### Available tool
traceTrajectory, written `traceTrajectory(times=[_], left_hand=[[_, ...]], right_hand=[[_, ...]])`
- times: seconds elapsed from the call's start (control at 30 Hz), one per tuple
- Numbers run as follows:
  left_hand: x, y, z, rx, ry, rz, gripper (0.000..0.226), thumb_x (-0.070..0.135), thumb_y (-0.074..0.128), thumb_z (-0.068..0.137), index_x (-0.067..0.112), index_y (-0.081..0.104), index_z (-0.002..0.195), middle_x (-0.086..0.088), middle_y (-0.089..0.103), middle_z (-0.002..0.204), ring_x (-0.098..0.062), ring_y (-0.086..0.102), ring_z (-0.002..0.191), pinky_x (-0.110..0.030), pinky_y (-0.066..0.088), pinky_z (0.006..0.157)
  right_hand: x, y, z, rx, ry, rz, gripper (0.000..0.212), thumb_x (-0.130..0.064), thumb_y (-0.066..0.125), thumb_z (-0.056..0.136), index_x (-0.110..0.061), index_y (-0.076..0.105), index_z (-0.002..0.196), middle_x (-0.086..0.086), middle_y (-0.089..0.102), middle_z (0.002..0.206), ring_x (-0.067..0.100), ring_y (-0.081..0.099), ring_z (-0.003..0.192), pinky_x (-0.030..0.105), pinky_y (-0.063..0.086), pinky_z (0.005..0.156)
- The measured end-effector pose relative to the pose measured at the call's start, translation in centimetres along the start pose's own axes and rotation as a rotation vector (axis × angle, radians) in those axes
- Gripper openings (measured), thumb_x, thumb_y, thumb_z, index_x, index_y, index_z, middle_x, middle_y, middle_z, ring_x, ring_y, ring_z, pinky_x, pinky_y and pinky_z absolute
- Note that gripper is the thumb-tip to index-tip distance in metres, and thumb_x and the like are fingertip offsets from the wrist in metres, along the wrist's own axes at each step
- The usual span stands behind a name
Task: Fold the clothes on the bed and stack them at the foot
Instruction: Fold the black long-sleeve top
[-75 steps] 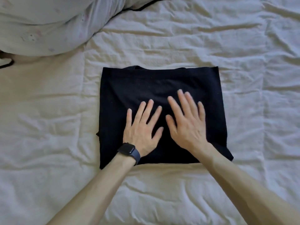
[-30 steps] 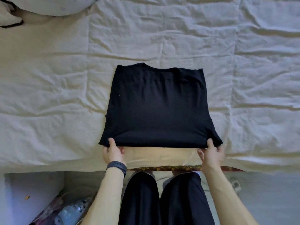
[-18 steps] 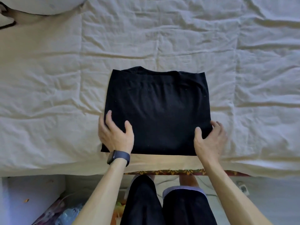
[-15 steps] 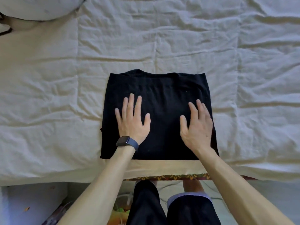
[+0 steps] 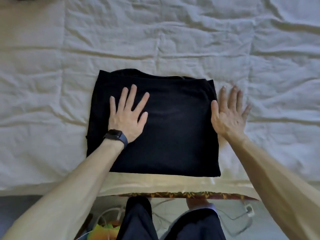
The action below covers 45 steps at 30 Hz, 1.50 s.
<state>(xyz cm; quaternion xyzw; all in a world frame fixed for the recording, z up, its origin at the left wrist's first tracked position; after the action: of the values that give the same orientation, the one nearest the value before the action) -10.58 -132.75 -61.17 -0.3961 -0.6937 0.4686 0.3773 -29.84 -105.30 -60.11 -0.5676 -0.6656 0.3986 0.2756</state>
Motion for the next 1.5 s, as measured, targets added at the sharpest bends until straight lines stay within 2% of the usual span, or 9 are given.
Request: traceTrajectory(times=[0.27, 0.43, 0.53, 0.7, 0.87, 1.03, 1.2, 1.33, 1.5], left_hand=[[21.2, 4.9, -12.9, -0.247, 0.408, -0.067, 0.083, 0.060, 0.049, 0.092, 0.034, 0.010, 0.161, 0.002, -0.003, 0.169, -0.021, -0.005, 0.155, -0.057, -0.006, 0.121], [25.2, 2.2, -12.2, -0.001, 0.098, -0.081, 0.051, 0.038, 0.082, 0.074, 0.032, 0.071, 0.123, -0.002, 0.067, 0.122, -0.022, 0.064, 0.112, -0.040, 0.052, 0.094], [25.0, 0.5, -12.2, 0.179, 0.094, -0.254, 0.018, 0.024, 0.084, 0.079, 0.021, 0.078, 0.095, -0.001, 0.067, 0.086, -0.025, 0.064, 0.075, -0.033, 0.050, 0.065], [23.7, -2.6, -12.3, 0.171, -0.338, -0.658, 0.019, 0.020, 0.055, 0.102, 0.011, 0.068, 0.112, 0.000, 0.068, 0.100, -0.015, 0.059, 0.086, -0.027, 0.044, 0.073], [22.0, -5.0, -12.7, 0.274, -0.793, -0.950, 0.025, 0.025, 0.047, 0.106, 0.006, 0.062, 0.101, 0.014, 0.054, 0.076, -0.013, 0.050, 0.075, -0.009, 0.035, 0.058], [22.0, -6.3, -13.5, 0.221, -0.721, -0.924, 0.023, 0.025, 0.047, 0.106, 0.010, 0.065, 0.111, 0.013, 0.060, 0.085, -0.008, 0.054, 0.078, -0.005, 0.036, 0.062], [23.3, -6.5, -14.2, 0.232, -0.453, -0.792, 0.023, 0.020, 0.054, 0.103, 0.012, 0.070, 0.119, 0.004, 0.072, 0.104, -0.004, 0.060, 0.091, -0.002, 0.038, 0.074], [23.6, -5.8, -14.8, 0.207, -0.240, -0.709, 0.023, 0.017, 0.056, 0.102, 0.013, 0.071, 0.119, 0.000, 0.072, 0.107, -0.014, 0.065, 0.097, -0.023, 0.050, 0.079], [22.5, -5.5, -15.3, 0.202, -0.202, -0.723, 0.024, 0.019, 0.055, 0.102, 0.015, 0.071, 0.119, 0.002, 0.072, 0.105, -0.015, 0.066, 0.094, -0.035, 0.055, 0.073]], right_hand=[[9.7, 1.5, -8.7, -0.084, -0.069, 0.012, 0.064, -0.051, 0.017, 0.107, -0.035, -0.015, 0.161, -0.002, -0.022, 0.169, 0.015, -0.021, 0.155, 0.047, -0.009, 0.126], [12.8, 1.1, -12.2, -0.074, -0.093, 0.169, 0.067, -0.045, 0.036, 0.106, -0.017, 0.015, 0.163, 0.009, 0.014, 0.170, 0.024, 0.009, 0.157, 0.038, 0.001, 0.125], [12.8, -0.5, -12.2, -0.090, -0.034, 0.419, 0.060, -0.044, 0.044, 0.105, -0.017, 0.030, 0.157, 0.010, 0.041, 0.156, 0.027, 0.036, 0.145, 0.046, 0.029, 0.120], [10.8, -4.0, -10.8, -0.138, -0.038, 0.627, 0.047, -0.048, 0.045, 0.104, -0.022, 0.049, 0.143, -0.001, 0.063, 0.131, 0.013, 0.060, 0.113, 0.034, 0.048, 0.096], [8.0, -4.9, -8.6, -0.408, 0.128, 0.984, 0.035, -0.044, 0.051, 0.104, -0.018, 0.057, 0.126, 0.002, 0.068, 0.120, 0.014, 0.070, 0.099, 0.033, 0.056, 0.081], [3.5, -4.8, -5.5, -0.634, 0.133, 1.067, 0.047, -0.056, 0.058, 0.097, -0.016, 0.064, 0.121, 0.002, 0.070, 0.119, 0.021, 0.072, 0.101, 0.034, 0.059, 0.080], [-0.3, -5.3, -2.4, -0.597, 0.115, 1.023, 0.067, -0.066, 0.067, 0.086, -0.012, 0.063, 0.126, 0.009, 0.073, 0.112, 0.026, 0.073, 0.098, 0.033, 0.060, 0.074], [-1.8, -5.1, -0.9, -0.567, 0.187, 0.974, 0.048, -0.048, 0.075, 0.089, -0.015, 0.063, 0.122, 0.001, 0.070, 0.114, 0.019, 0.070, 0.096, 0.029, 0.057, 0.064], [-2.4, -4.8, -0.3, -0.499, 0.191, 0.965, 0.035, -0.019, 0.071, 0.094, -0.009, 0.062, 0.126, 0.010, 0.070, 0.120, 0.025, 0.070, 0.104, 0.038, 0.062, 0.082]])
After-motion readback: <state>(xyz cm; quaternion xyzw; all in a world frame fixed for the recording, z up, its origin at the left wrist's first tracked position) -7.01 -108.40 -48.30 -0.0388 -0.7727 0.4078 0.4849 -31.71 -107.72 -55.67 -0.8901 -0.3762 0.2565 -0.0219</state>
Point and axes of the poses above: each hand's wrist, its own z-axis towards the middle knuckle, its own y-axis out of the palm, x = y × z, the point moved 1 cm from there along z, towards the middle knuckle
